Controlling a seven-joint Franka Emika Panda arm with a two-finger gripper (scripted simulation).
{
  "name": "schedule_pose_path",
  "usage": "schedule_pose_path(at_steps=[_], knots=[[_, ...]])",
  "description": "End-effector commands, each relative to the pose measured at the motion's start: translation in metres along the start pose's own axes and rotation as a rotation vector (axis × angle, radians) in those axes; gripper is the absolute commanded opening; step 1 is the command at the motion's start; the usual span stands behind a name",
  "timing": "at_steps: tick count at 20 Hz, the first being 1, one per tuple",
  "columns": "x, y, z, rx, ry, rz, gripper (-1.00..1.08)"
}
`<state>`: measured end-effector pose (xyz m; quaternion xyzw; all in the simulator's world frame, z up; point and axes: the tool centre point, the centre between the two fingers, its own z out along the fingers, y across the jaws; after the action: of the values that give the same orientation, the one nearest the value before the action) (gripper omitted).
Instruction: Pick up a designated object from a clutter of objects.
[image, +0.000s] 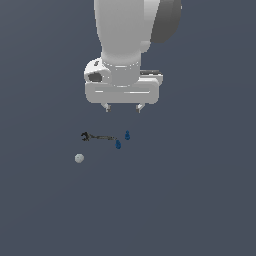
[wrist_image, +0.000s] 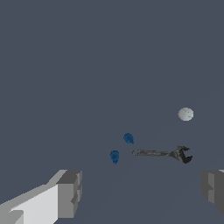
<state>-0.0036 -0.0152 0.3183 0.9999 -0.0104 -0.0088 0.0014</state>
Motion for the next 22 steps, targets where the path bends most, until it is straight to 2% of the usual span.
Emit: schedule_pose_path(at_steps=[1, 13, 22], knots=[[0.0, 0.0, 0.0, 0.0, 0.0, 0.0, 1.0], [0.001, 0.012, -0.016, 0.007, 0.015, -0.004, 1.0], [-0.001, 0.01, 0.011, 0.006, 0.014, 0.033, 1.0]])
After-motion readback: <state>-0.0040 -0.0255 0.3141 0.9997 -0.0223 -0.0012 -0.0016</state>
